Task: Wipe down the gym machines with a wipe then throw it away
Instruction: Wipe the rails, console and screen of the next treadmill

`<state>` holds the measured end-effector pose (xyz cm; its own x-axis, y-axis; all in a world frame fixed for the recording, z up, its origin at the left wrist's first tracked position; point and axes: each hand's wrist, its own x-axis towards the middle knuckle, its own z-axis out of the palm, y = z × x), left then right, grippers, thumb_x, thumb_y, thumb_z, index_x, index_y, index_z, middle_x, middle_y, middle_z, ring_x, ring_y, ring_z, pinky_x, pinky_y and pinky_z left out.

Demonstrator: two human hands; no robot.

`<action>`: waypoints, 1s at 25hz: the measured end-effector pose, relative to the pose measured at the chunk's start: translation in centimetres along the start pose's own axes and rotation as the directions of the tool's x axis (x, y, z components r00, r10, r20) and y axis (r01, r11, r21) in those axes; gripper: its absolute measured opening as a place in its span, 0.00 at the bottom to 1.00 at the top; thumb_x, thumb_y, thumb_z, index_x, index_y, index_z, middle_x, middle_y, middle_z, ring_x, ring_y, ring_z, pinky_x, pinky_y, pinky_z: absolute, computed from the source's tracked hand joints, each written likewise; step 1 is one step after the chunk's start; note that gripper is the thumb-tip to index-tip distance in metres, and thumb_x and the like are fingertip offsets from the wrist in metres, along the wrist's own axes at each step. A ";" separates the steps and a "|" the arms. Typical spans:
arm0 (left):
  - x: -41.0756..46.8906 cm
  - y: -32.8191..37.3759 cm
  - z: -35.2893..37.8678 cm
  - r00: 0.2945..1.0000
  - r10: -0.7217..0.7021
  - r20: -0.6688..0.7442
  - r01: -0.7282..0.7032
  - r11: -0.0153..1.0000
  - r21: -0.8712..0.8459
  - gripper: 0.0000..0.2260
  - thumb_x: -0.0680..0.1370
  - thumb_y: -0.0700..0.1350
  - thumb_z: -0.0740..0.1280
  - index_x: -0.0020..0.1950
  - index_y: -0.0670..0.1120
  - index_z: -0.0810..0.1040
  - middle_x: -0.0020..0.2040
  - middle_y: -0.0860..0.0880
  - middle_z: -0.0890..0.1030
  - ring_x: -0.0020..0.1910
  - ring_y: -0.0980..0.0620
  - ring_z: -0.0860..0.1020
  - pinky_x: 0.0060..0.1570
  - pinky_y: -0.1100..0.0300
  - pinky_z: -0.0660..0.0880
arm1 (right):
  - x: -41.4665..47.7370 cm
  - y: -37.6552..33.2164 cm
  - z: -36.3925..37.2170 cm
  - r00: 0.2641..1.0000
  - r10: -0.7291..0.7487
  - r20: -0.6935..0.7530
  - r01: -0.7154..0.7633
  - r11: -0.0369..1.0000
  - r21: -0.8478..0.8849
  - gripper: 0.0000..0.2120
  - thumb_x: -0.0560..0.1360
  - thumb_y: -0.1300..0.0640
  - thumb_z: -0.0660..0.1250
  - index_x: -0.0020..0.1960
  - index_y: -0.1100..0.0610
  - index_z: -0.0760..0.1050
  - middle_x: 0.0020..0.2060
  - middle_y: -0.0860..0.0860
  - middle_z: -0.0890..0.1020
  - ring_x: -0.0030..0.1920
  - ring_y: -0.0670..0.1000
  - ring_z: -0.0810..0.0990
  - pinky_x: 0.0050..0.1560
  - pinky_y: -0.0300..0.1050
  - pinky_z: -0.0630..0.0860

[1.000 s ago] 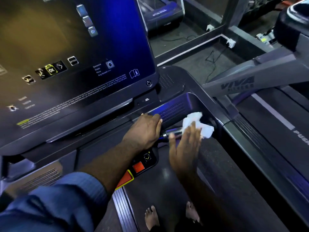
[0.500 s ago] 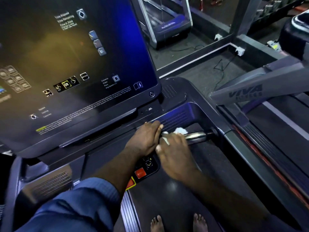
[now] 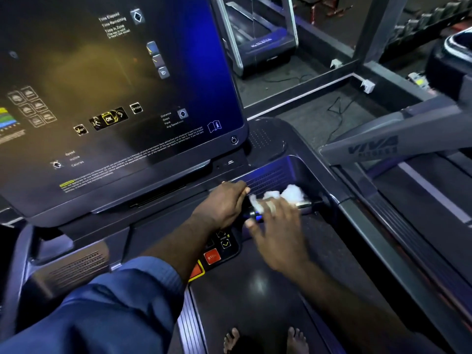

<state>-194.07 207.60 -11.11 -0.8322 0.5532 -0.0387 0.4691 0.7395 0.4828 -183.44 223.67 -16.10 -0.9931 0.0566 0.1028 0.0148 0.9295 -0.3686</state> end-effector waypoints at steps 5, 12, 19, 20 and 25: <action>0.1 -0.9 0.4 1.000 -0.019 0.005 0.019 0.999 -0.044 0.14 0.88 0.51 0.55 0.46 0.46 0.71 0.43 0.46 0.78 0.42 0.45 0.74 0.49 0.47 0.73 | 1.0 4.9 -2.1 0.941 -0.299 0.158 0.316 0.945 -0.090 0.37 0.82 0.29 0.47 0.82 0.51 0.61 0.78 0.51 0.67 0.77 0.55 0.64 0.79 0.53 0.59; 0.4 -1.0 0.3 1.000 0.007 0.024 -0.005 0.996 -0.093 0.12 0.88 0.48 0.57 0.45 0.48 0.69 0.45 0.42 0.81 0.46 0.39 0.77 0.56 0.44 0.72 | -0.2 0.5 -0.9 0.978 -0.182 0.100 0.184 0.983 -0.009 0.35 0.83 0.32 0.49 0.82 0.52 0.61 0.79 0.54 0.65 0.80 0.57 0.60 0.81 0.56 0.55; 0.3 -1.1 0.4 0.999 0.002 0.044 0.002 0.996 -0.088 0.13 0.88 0.49 0.56 0.45 0.47 0.68 0.43 0.43 0.77 0.45 0.41 0.74 0.63 0.43 0.69 | 0.1 4.6 -0.9 0.981 0.166 -0.103 -0.165 0.986 0.013 0.35 0.84 0.34 0.48 0.76 0.59 0.69 0.75 0.59 0.71 0.77 0.61 0.66 0.79 0.59 0.61; 0.2 -1.0 0.4 0.998 -0.004 0.060 0.010 0.996 -0.084 0.14 0.88 0.49 0.56 0.44 0.48 0.68 0.43 0.44 0.77 0.45 0.41 0.74 0.64 0.43 0.69 | -0.3 3.1 -0.2 0.988 0.140 -0.068 -0.140 0.990 0.010 0.35 0.84 0.33 0.48 0.79 0.57 0.67 0.78 0.57 0.68 0.79 0.61 0.63 0.80 0.59 0.57; 0.6 -0.5 0.2 0.997 -0.039 0.073 0.046 0.994 -0.100 0.15 0.87 0.49 0.57 0.44 0.46 0.72 0.42 0.45 0.80 0.44 0.42 0.76 0.59 0.47 0.71 | -0.6 3.5 -1.5 0.940 -0.305 0.149 0.307 0.952 0.010 0.35 0.84 0.31 0.47 0.84 0.48 0.57 0.83 0.49 0.59 0.83 0.52 0.56 0.82 0.51 0.51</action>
<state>-194.75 207.70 -11.55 -0.8258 0.5507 -0.1212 0.3983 0.7219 0.5659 -182.65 227.46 -16.03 -0.9559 -0.2849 0.0712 -0.2922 0.8981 -0.3288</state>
